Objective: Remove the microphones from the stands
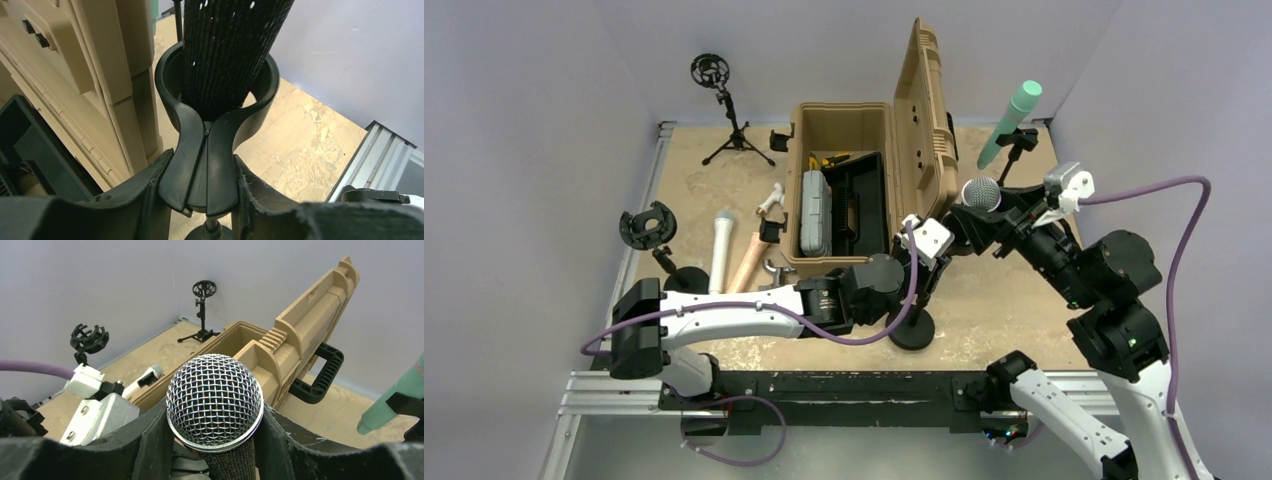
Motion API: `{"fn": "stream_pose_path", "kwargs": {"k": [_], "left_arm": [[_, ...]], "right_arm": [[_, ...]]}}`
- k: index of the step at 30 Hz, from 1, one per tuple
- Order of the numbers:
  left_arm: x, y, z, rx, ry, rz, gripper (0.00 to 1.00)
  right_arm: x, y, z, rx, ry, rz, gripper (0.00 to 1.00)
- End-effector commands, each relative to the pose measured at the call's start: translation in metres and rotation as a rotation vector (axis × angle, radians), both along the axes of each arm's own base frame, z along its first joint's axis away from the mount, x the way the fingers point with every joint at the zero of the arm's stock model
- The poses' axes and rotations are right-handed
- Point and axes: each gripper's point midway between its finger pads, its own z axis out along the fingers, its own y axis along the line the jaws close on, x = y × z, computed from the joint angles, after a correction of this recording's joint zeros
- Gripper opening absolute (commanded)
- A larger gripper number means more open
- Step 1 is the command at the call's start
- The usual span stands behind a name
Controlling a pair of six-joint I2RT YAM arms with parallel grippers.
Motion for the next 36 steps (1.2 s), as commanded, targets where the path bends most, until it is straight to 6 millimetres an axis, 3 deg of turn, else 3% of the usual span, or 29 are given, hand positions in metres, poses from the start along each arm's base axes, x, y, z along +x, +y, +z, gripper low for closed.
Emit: {"fn": "stream_pose_path", "kwargs": {"k": [1,6,15,21,24,26,28,29,32,36], "left_arm": [[0.001,0.010,0.025,-0.055,0.013,0.019,0.00],[-0.003,0.010,0.014,-0.049,0.028,-0.002,0.00],[-0.007,0.010,-0.010,-0.010,0.068,-0.013,0.00],[-0.007,0.010,-0.020,0.014,0.068,-0.019,0.00],[-0.009,0.009,-0.016,0.011,0.044,-0.042,0.00],[-0.006,0.013,-0.008,-0.006,0.034,-0.019,0.02],[0.000,0.019,-0.001,-0.026,0.028,0.022,0.38],[0.002,0.022,0.002,-0.036,0.027,0.043,0.49],[0.004,0.024,0.011,-0.060,0.030,0.052,0.59],[0.003,0.023,0.015,-0.071,0.040,0.051,0.63]], "right_arm": [[-0.019,-0.002,0.048,0.095,-0.155,0.039,0.00],[-0.024,-0.004,0.061,0.114,-0.190,0.042,0.00],[-0.044,-0.024,0.135,0.221,-0.344,-0.004,0.00],[-0.055,-0.023,0.159,0.232,-0.416,0.031,0.00],[-0.058,-0.012,0.153,0.188,-0.440,0.087,0.00],[-0.052,-0.005,0.136,0.147,-0.432,0.105,0.00],[-0.041,0.000,0.116,0.119,-0.399,0.102,0.00],[-0.038,0.002,0.108,0.108,-0.386,0.103,0.00],[-0.031,0.006,0.090,0.103,-0.364,0.109,0.00],[-0.029,0.007,0.085,0.106,-0.361,0.108,0.00]]}}
